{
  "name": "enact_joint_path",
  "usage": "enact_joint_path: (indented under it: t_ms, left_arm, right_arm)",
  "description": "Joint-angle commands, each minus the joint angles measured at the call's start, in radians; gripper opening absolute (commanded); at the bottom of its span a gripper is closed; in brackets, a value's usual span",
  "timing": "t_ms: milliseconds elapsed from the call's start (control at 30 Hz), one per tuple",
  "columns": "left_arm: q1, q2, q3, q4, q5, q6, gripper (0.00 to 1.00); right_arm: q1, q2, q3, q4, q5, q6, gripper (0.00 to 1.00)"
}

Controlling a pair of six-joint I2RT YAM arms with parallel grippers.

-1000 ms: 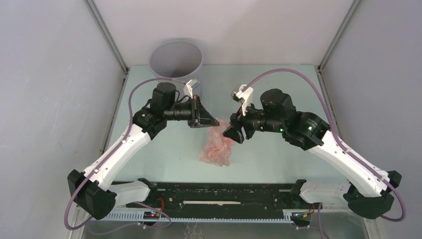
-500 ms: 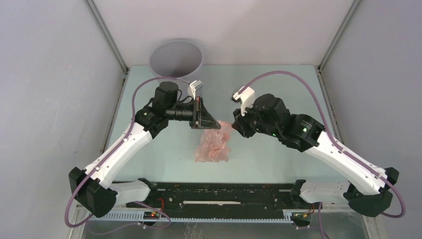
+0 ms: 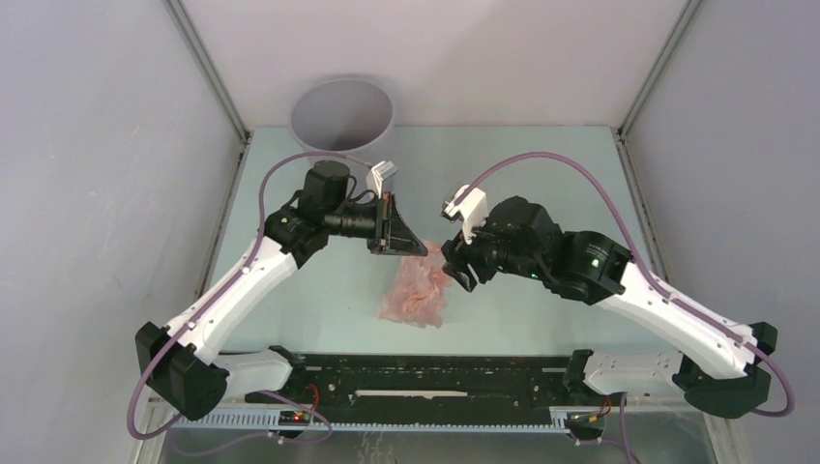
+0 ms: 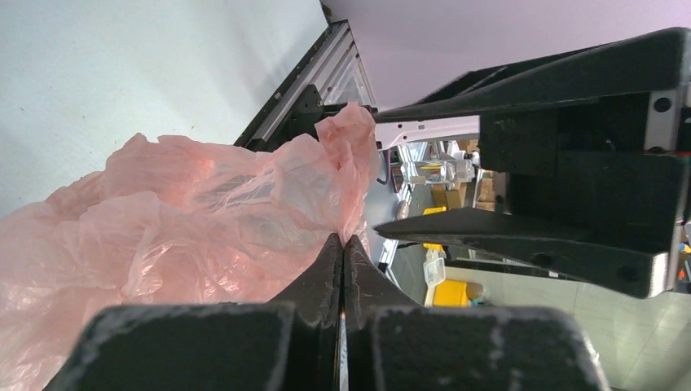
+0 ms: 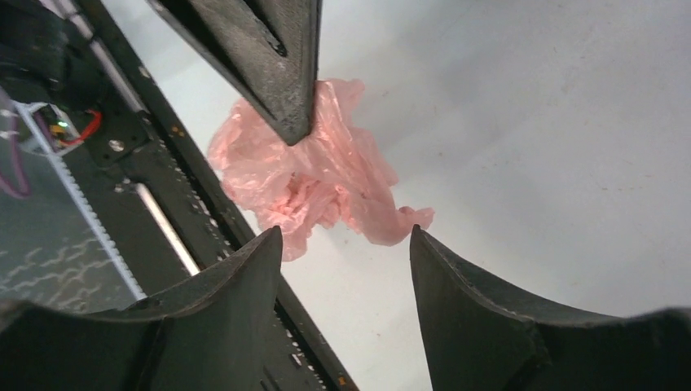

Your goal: Put the trash bags into the trash bin

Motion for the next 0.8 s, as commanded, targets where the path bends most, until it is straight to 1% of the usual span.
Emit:
enact_joint_path:
  t_ms: [0, 133, 333, 367, 400, 433, 467, 500, 533, 567, 633, 667, 733, 767]
  left_arm:
    - [-0.013, -0.010, 0.049, 0.001, 0.041, 0.029, 0.00]
    - [-0.030, -0.013, 0.034, -0.001, 0.055, 0.029, 0.00]
    - [-0.054, 0.009, 0.043, -0.033, 0.072, 0.037, 0.00]
    - [-0.056, 0.014, 0.048, -0.043, 0.071, 0.044, 0.00]
    - [-0.056, 0.020, 0.057, -0.061, 0.064, 0.056, 0.00]
    - [-0.055, 0.027, 0.071, -0.089, 0.051, 0.076, 0.00]
    - [-0.054, 0.036, 0.096, -0.134, 0.028, 0.111, 0.00]
    - [-0.055, 0.050, 0.129, -0.191, 0.000, 0.149, 0.03]
    - [-0.052, 0.064, 0.163, -0.242, -0.031, 0.191, 0.07]
    - [-0.050, 0.079, 0.198, -0.291, -0.068, 0.226, 0.11]
    - [-0.037, 0.099, 0.255, -0.353, -0.152, 0.269, 0.23]
    - [-0.027, 0.102, 0.272, -0.368, -0.203, 0.271, 0.35]
    - [0.007, 0.096, 0.296, -0.381, -0.320, 0.243, 0.53]
    - [0.030, 0.086, 0.295, -0.379, -0.369, 0.219, 0.61]
  right_arm:
    - [0.021, 0.054, 0.007, -0.027, 0.098, -0.081, 0.68]
    - [0.022, 0.095, 0.007, 0.001, 0.105, -0.133, 0.69]
    - [0.021, 0.117, -0.005, 0.055, 0.089, -0.147, 0.65]
    - [0.020, 0.118, -0.007, 0.064, 0.080, -0.148, 0.61]
    - [0.017, 0.120, -0.007, 0.068, 0.066, -0.148, 0.51]
    - [0.012, 0.122, -0.007, 0.064, 0.050, -0.145, 0.38]
    - [0.004, 0.125, -0.007, 0.056, 0.038, -0.138, 0.28]
    - [-0.008, 0.128, -0.007, 0.044, 0.030, -0.127, 0.21]
    - [-0.030, 0.130, -0.007, 0.026, 0.022, -0.110, 0.06]
    - [-0.043, 0.129, -0.014, 0.016, 0.016, -0.091, 0.00]
    - [-0.103, 0.111, -0.037, 0.017, -0.004, -0.040, 0.00]
    - [-0.142, 0.100, -0.047, 0.024, -0.030, -0.011, 0.00]
    - [-0.225, 0.090, -0.047, 0.022, -0.055, 0.094, 0.00]
    - [-0.278, 0.095, -0.036, 0.008, -0.094, 0.154, 0.00]
